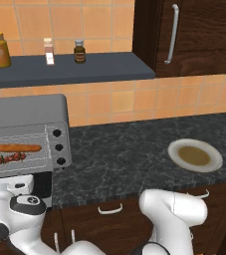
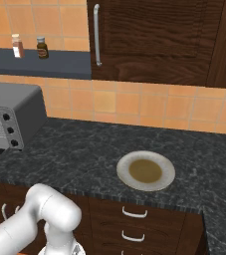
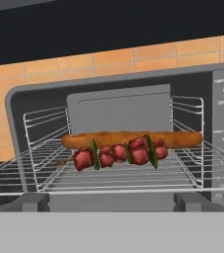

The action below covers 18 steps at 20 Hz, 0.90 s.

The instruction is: Pick up the kebab skewer and baguette bread, and place them inside the toaster oven. Close the toaster oven door and start by setting the timer.

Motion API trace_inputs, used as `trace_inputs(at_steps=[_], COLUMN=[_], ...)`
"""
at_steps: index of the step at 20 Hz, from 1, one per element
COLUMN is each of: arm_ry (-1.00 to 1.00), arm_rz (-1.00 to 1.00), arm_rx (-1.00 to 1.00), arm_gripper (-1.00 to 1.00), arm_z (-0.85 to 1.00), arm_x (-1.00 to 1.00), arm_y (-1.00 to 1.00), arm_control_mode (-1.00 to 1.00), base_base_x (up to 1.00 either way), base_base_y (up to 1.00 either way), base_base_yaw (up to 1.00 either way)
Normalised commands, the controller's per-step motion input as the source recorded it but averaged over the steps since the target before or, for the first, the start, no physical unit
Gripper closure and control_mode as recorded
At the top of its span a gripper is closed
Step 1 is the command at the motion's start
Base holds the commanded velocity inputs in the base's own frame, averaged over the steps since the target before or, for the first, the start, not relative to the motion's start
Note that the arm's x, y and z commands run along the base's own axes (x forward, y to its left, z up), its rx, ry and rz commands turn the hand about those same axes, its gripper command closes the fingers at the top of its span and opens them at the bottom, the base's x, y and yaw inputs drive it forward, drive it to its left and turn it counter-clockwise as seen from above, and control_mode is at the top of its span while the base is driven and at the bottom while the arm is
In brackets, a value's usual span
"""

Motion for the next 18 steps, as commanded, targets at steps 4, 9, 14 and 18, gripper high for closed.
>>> trace_inputs(at_steps=[4,9,14,18], arm_ry=[0.00,0.00,0.00,0.00], arm_rz=[0.00,0.00,0.00,0.00], arm_rx=[0.00,0.00,0.00,0.00], arm_gripper=[-1.00,-1.00,-1.00,-1.00], arm_z=[-0.06,-0.06,0.00,0.00], arm_x=[0.01,0.20,0.24,0.09], arm_y=[0.01,0.01,0.00,0.00], arm_control_mode=[-1.00,-1.00,-1.00,-1.00], base_base_x=[0.00,0.00,0.00,0.00], base_base_y=[0.00,0.00,0.00,0.00], base_base_yaw=[0.00,0.00,0.00,0.00])
